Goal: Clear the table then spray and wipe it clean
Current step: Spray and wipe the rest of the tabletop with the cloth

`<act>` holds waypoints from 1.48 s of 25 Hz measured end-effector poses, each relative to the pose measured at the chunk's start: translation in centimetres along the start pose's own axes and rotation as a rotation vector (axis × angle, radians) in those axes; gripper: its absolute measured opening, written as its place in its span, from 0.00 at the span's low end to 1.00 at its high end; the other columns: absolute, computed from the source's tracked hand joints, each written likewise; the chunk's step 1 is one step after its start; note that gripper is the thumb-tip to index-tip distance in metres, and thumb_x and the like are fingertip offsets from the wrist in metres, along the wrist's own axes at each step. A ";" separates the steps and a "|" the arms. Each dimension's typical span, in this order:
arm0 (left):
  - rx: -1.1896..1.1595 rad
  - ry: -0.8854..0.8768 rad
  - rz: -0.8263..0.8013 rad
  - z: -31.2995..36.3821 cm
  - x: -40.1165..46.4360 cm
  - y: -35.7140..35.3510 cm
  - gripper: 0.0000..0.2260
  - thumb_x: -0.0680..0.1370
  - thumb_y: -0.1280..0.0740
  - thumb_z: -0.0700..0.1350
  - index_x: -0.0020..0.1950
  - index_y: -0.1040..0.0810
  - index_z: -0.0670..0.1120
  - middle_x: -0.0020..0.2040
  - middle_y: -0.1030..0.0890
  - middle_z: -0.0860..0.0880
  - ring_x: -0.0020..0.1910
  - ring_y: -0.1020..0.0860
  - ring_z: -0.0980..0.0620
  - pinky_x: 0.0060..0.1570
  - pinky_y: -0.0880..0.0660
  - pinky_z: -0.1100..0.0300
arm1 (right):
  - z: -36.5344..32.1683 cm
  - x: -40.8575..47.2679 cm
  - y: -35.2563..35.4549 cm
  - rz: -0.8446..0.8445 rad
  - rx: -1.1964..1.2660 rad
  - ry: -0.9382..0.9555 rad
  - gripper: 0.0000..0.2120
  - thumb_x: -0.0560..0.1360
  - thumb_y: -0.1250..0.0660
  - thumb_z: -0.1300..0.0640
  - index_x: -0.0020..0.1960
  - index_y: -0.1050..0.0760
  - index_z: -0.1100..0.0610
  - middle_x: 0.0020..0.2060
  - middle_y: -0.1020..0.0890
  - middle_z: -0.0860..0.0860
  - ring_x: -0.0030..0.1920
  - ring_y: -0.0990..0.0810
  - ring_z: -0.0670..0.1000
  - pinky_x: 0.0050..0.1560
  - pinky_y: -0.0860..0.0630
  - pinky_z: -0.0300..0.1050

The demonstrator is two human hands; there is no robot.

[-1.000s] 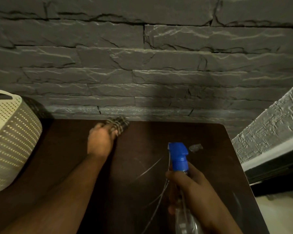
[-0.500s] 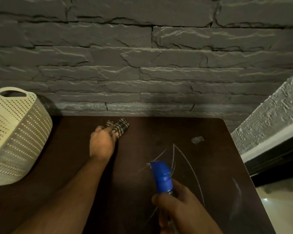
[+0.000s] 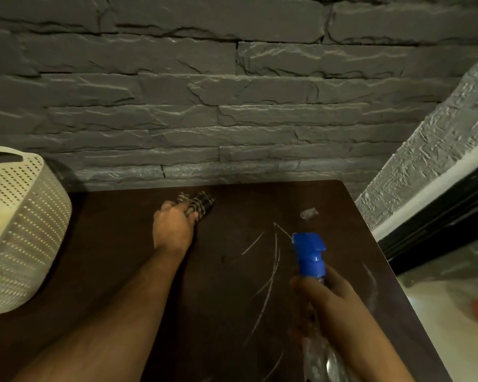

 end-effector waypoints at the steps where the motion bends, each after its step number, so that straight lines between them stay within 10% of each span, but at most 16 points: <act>1: -0.010 -0.027 -0.010 1.3 -0.2 -0.2 0.18 0.78 0.34 0.51 0.67 0.25 0.49 0.62 0.26 0.43 0.56 0.25 0.43 0.57 0.26 0.50 | 0.3 -0.1 0.0 0.020 0.007 0.000 0.12 0.72 0.32 0.61 0.45 0.27 0.44 0.24 0.22 0.50 0.26 0.23 0.52 0.33 0.22 0.50; 7: -0.037 -0.797 -0.366 14.0 -7.7 -5.3 0.17 0.79 0.38 0.53 0.68 0.27 0.53 0.63 0.29 0.52 0.59 0.31 0.52 0.57 0.32 0.58 | 1.0 -0.5 -0.6 0.043 0.027 -0.002 0.10 0.72 0.32 0.62 0.48 0.25 0.48 0.22 0.21 0.50 0.24 0.22 0.49 0.27 0.23 0.44; 11: -0.046 -0.120 -0.047 6.4 0.6 -2.6 0.12 0.79 0.36 0.51 0.60 0.21 0.49 0.58 0.25 0.46 0.52 0.27 0.48 0.51 0.28 0.55 | 0.6 -0.3 -0.5 0.018 -0.002 -0.001 0.11 0.72 0.33 0.64 0.48 0.27 0.49 0.29 0.21 0.52 0.22 0.23 0.46 0.23 0.26 0.37; 16: -0.149 -0.726 -0.418 16.9 -6.9 -7.0 0.17 0.78 0.36 0.52 0.67 0.26 0.52 0.61 0.29 0.52 0.58 0.31 0.54 0.58 0.31 0.57 | 0.5 0.5 -1.0 -0.007 0.032 0.006 0.09 0.72 0.33 0.64 0.47 0.24 0.50 0.26 0.23 0.55 0.27 0.23 0.55 0.33 0.22 0.49; 20: -0.058 -0.229 -0.159 12.5 -1.4 -5.2 0.14 0.79 0.36 0.51 0.62 0.24 0.49 0.60 0.27 0.47 0.55 0.28 0.49 0.54 0.28 0.56 | 0.6 0.7 -0.7 0.008 0.048 0.018 0.10 0.71 0.31 0.62 0.42 0.21 0.47 0.27 0.23 0.56 0.30 0.22 0.58 0.39 0.20 0.59; 24: -0.117 -0.760 -0.428 18.1 -9.0 -7.1 0.16 0.79 0.37 0.51 0.67 0.27 0.52 0.62 0.30 0.50 0.58 0.31 0.52 0.58 0.31 0.57 | 0.5 0.6 -0.6 0.004 0.055 0.021 0.11 0.71 0.31 0.61 0.42 0.20 0.44 0.26 0.22 0.54 0.30 0.22 0.58 0.41 0.21 0.59; 28: -0.022 -0.182 -0.143 10.1 -1.7 -4.2 0.14 0.79 0.37 0.51 0.63 0.24 0.49 0.61 0.28 0.46 0.56 0.29 0.48 0.52 0.31 0.58 | 0.7 0.2 -0.6 -0.025 0.049 0.026 0.11 0.72 0.32 0.62 0.42 0.21 0.45 0.25 0.22 0.55 0.28 0.23 0.57 0.41 0.22 0.59; 33: -0.148 -0.817 -0.474 15.3 -10.6 -6.0 0.14 0.79 0.38 0.52 0.64 0.26 0.53 0.61 0.30 0.52 0.57 0.31 0.55 0.59 0.30 0.55 | 0.5 -0.1 -1.0 0.001 0.010 0.017 0.11 0.72 0.32 0.62 0.48 0.25 0.48 0.31 0.22 0.52 0.27 0.22 0.47 0.25 0.27 0.37; 37: -0.016 -0.234 -0.151 6.6 -3.2 -2.3 0.16 0.79 0.38 0.53 0.66 0.25 0.51 0.62 0.29 0.48 0.57 0.29 0.50 0.55 0.31 0.57 | 0.7 -0.6 -1.5 -0.021 0.003 0.007 0.10 0.72 0.32 0.62 0.49 0.26 0.49 0.33 0.23 0.56 0.29 0.23 0.51 0.29 0.25 0.42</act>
Point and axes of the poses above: each hand's wrist, its own x-axis towards the middle knuckle, its own y-axis out of the back of the hand, z = x × y, the point moved 10 cm from there along x, towards the middle knuckle
